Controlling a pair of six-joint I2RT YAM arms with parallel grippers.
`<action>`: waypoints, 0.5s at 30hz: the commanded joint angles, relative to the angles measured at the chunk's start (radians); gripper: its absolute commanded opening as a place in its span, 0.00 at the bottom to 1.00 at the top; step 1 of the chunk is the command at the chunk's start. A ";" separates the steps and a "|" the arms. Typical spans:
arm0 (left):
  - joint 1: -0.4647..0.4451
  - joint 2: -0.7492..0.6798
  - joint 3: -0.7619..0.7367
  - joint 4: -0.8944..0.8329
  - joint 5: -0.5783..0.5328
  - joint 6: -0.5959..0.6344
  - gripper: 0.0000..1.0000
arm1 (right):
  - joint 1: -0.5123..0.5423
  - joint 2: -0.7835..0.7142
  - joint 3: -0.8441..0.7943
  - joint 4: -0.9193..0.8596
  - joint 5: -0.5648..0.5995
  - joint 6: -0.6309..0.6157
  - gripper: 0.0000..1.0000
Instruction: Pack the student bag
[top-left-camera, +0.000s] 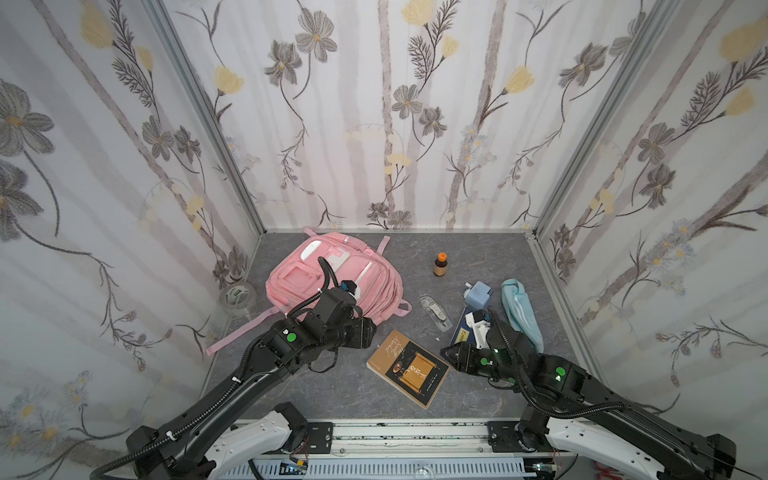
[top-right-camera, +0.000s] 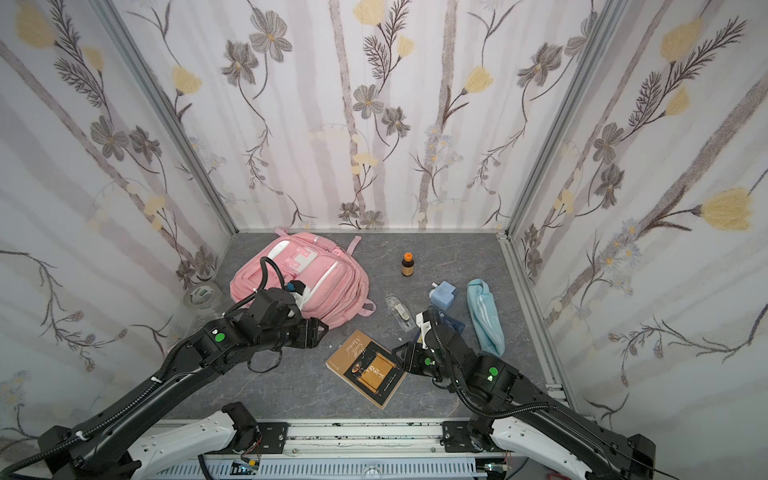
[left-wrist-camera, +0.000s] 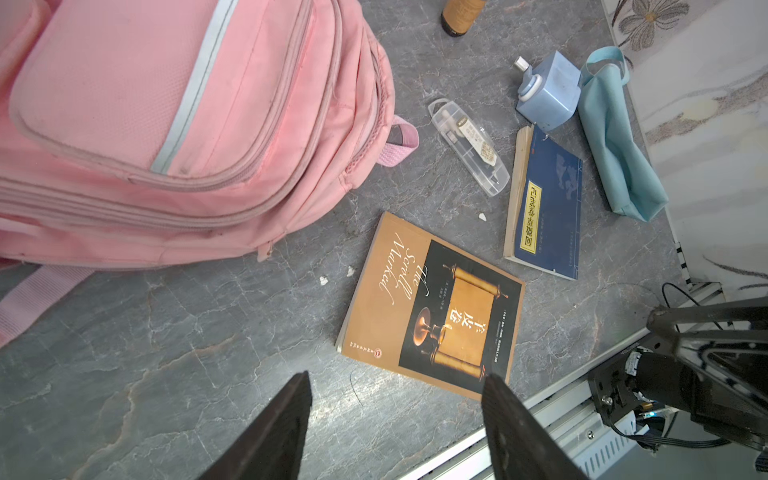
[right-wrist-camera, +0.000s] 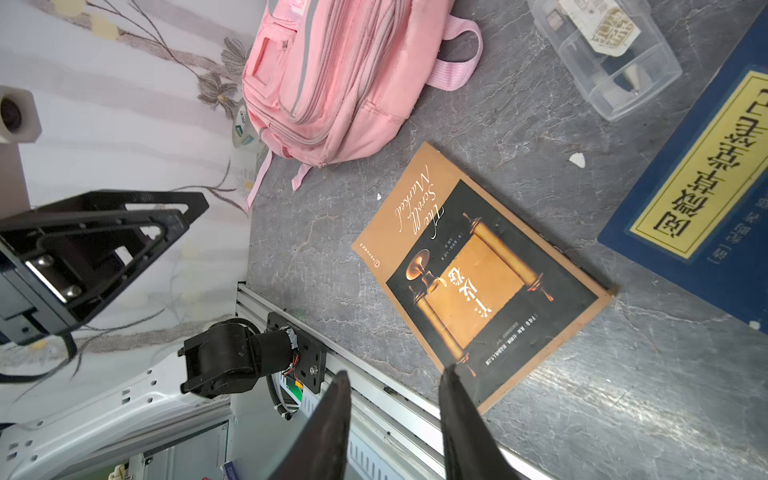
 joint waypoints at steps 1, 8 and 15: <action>-0.002 -0.022 -0.036 -0.026 -0.014 -0.046 0.67 | 0.038 0.045 -0.002 0.022 0.050 0.072 0.37; -0.002 0.009 -0.066 -0.019 0.032 -0.070 0.67 | 0.132 0.136 -0.050 0.184 0.053 0.155 0.36; -0.001 0.135 -0.070 0.032 0.099 -0.068 0.67 | 0.223 0.171 -0.107 0.236 0.125 0.302 0.36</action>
